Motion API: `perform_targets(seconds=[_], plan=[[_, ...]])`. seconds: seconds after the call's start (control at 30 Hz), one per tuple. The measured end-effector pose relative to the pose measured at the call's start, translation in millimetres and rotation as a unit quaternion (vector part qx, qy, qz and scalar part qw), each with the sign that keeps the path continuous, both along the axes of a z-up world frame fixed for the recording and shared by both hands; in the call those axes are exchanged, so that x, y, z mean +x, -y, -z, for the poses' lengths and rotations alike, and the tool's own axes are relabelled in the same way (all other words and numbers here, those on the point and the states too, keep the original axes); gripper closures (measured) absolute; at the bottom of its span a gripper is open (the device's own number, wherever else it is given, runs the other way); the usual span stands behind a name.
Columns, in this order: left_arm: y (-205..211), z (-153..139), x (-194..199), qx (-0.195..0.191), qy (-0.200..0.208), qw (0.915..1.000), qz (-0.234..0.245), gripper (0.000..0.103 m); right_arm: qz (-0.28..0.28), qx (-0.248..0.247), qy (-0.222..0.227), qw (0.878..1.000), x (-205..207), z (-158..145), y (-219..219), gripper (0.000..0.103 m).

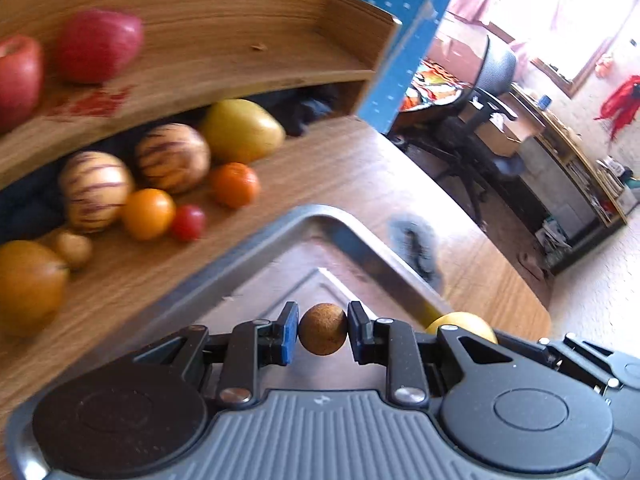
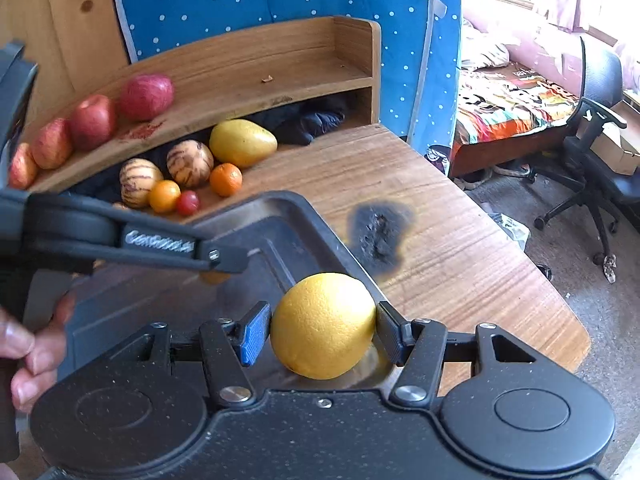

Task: Organize fruits
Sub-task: 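Carry both fruits over the steel tray and open both tools to release them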

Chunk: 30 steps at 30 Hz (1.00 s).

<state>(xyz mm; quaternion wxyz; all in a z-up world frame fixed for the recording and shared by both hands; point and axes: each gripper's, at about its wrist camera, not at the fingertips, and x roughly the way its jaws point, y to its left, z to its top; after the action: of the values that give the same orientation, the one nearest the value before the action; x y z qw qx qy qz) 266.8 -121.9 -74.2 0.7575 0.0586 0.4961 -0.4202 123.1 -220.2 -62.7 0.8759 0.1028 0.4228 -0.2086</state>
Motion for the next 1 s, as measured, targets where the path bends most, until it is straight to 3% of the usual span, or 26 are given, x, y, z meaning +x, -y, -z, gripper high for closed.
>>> perform_targets(seconds=[0.13, 0.43, 0.5, 0.57, 0.63, 0.7, 0.87, 1.0], plan=[[7.1, 4.6, -4.8, -0.002, -0.025, 0.9997, 0.002, 0.074, -0.013, -0.001, -0.002, 1.000, -2.9, 2.6, 0.7, 0.044], [13.0, 8.4, -18.6, 0.016, -0.027, 0.9994, -0.016, 0.073, -0.040, -0.007, 0.006, 0.999, -4.9, 4.8, 0.7, 0.043], [11.0, 7.8, -20.4, 0.019, -0.032, 0.9990, -0.026, 0.067, -0.040, -0.010, 0.011, 0.999, -9.3, 3.1, 0.8, 0.042], [6.4, 4.0, -22.9, 0.018, -0.030, 0.9986, -0.038, 0.052, -0.040, -0.008, 0.021, 0.999, -14.8, -0.4, 1.3, 0.035], [1.1, 0.4, -25.2, 0.017, -0.023, 0.9981, -0.054, 0.042, -0.042, -0.008, 0.028, 0.999, -21.6, -4.3, 0.6, 0.029], [-5.0, -3.9, -27.1, 0.016, -0.023, 0.9974, -0.067, 0.040, -0.045, -0.008, 0.034, 0.998, -28.6, -7.7, -1.6, 0.025], [-28.3, -14.8, -41.2, 0.024, -0.003, 0.9951, -0.096, 0.018, -0.053, -0.004, 0.047, 0.997, -51.0, -15.4, -8.4, 0.016], [-49.6, -25.5, -62.1, 0.044, 0.023, 0.9931, -0.107, 0.005, -0.053, 0.001, 0.051, 0.997, -70.4, -18.9, -14.0, 0.003]])
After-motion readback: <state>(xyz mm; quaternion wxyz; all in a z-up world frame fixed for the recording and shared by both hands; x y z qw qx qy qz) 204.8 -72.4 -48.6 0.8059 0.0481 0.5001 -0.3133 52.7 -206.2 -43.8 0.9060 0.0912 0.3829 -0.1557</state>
